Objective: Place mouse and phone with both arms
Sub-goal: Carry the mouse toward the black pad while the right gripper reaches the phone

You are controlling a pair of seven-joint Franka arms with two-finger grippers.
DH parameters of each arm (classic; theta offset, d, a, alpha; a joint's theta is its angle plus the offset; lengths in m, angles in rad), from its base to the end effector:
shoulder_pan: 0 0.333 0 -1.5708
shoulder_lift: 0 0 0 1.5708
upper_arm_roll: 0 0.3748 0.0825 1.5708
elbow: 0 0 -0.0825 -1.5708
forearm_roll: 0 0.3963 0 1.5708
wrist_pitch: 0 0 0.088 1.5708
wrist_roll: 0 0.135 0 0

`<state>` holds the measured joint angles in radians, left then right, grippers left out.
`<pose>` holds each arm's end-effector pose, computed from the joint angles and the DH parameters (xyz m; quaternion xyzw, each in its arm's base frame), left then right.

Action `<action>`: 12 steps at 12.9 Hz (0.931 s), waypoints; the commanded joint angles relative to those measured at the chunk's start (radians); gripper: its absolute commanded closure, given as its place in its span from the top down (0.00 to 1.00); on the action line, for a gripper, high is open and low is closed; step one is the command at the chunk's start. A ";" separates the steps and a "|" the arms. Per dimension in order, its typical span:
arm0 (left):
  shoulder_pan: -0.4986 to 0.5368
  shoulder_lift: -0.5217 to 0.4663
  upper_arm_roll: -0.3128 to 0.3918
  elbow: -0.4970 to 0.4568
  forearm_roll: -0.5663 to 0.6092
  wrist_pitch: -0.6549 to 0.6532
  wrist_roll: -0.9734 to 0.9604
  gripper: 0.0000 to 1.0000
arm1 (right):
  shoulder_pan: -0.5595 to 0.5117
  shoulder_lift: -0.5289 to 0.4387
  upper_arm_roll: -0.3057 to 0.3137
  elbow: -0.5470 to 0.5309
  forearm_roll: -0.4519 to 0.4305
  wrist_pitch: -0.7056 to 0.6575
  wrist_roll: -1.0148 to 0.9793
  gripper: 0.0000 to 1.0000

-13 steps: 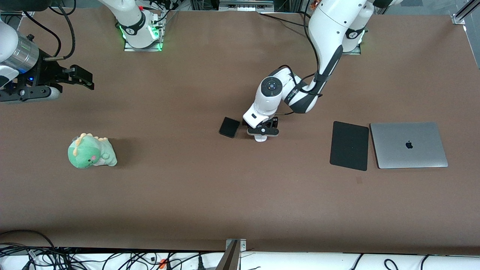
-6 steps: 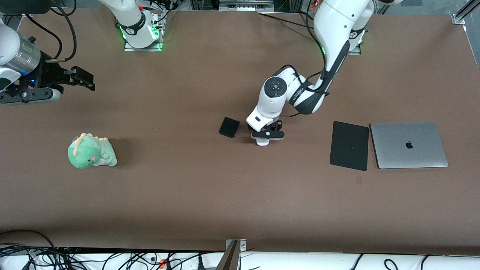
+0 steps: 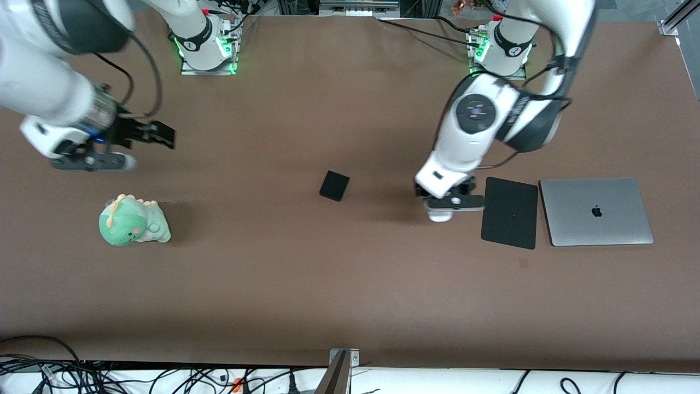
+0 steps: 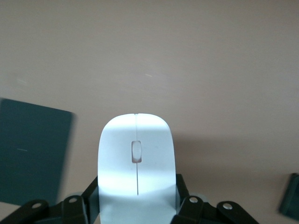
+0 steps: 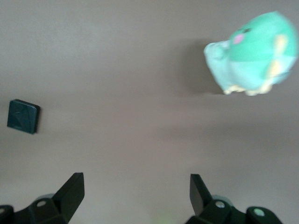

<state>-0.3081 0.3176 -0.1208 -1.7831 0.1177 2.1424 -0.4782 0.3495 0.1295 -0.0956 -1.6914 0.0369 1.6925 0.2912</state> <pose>0.6177 -0.2666 0.4045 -0.9993 0.0027 -0.0339 0.0185 0.5832 0.1591 0.5311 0.9976 -0.0220 -0.0647 0.0057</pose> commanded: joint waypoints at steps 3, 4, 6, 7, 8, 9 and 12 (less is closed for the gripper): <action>0.173 -0.086 -0.013 -0.039 -0.061 -0.127 0.384 0.32 | 0.187 0.151 -0.003 -0.102 0.032 0.296 0.302 1.00; 0.211 -0.091 -0.008 -0.050 -0.061 -0.134 0.473 0.32 | 0.212 0.189 -0.003 -0.102 0.035 0.350 0.348 1.00; 0.274 -0.085 -0.007 -0.076 -0.062 -0.128 0.632 0.32 | 0.278 0.281 0.002 -0.102 0.058 0.476 0.428 1.00; 0.296 -0.074 -0.004 -0.094 -0.061 -0.116 0.671 0.32 | 0.308 0.324 0.002 -0.097 0.060 0.536 0.471 1.00; 0.316 -0.057 -0.003 -0.116 -0.061 -0.089 0.690 0.32 | 0.343 0.367 0.002 -0.091 0.060 0.600 0.518 1.00; 0.329 -0.049 -0.003 -0.142 -0.061 -0.058 0.696 0.32 | 0.377 0.418 0.002 -0.070 0.061 0.654 0.580 1.00; 0.357 0.004 -0.003 -0.252 -0.061 0.118 0.702 0.35 | 0.439 0.508 0.004 -0.027 0.061 0.723 0.710 1.00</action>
<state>0.0327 0.3016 -0.1162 -1.9653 0.0736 2.1530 0.1895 0.7590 0.5908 -0.0816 -1.7683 0.0836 2.3984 0.9434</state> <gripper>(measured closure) 0.383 0.000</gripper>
